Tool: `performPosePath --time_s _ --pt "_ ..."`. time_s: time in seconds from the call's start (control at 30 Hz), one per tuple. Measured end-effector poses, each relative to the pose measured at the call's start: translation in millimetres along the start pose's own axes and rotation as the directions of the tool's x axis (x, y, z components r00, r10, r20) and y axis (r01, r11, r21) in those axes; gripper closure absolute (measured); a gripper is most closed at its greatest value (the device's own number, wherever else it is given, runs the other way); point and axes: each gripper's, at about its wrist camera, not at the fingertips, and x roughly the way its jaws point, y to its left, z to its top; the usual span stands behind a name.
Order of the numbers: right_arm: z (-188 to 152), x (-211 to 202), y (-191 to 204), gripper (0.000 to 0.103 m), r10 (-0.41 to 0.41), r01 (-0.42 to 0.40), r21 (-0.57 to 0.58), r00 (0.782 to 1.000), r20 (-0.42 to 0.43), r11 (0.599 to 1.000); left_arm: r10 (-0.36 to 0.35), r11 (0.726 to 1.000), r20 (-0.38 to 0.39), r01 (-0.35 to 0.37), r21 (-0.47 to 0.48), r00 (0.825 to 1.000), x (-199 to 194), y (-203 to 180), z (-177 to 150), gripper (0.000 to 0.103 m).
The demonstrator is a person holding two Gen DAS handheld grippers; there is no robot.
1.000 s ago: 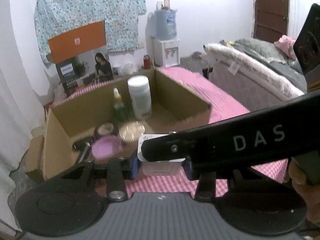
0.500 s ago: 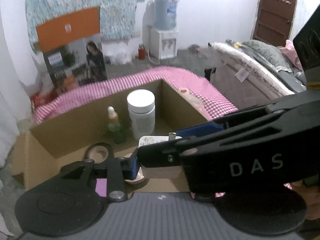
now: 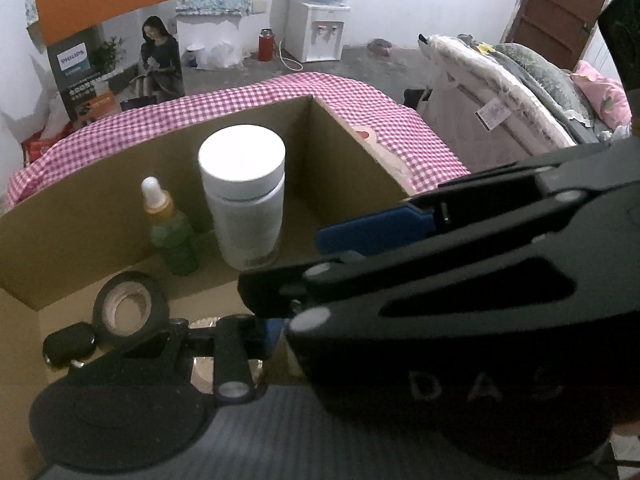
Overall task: Organize rigid objects
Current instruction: 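Lower the charger plug into the box with the right tool, then open the right tool to release the charger plug in the box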
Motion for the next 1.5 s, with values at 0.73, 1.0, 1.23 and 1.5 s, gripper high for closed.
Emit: performPosePath --time_s 0.73,1.0,1.23,1.5 --pt "-2.2 -19.8 -14.7 0.049 0.012 -0.019 0.067 0.995 0.095 0.998 0.041 0.999 0.050 -0.042 0.009 0.998 -18.9 -2.1 -2.9 0.032" --pt "-25.2 -39.5 1.8 0.026 -0.012 -0.010 0.118 0.982 0.191 0.993 0.046 0.999 0.109 -0.045 -0.014 0.993 -54.5 2.5 -18.9 0.013" --pt "-47.1 -58.4 19.7 0.014 -0.017 -0.022 0.143 0.964 0.265 0.989 0.093 0.996 0.157 -0.092 -0.013 0.983 -86.5 0.8 -38.0 0.008" --pt "-65.5 -73.2 41.0 0.007 -0.032 -0.012 0.143 0.954 0.298 0.990 0.143 0.990 0.197 -0.143 -0.019 0.970 -108.8 2.4 -59.2 0.004"
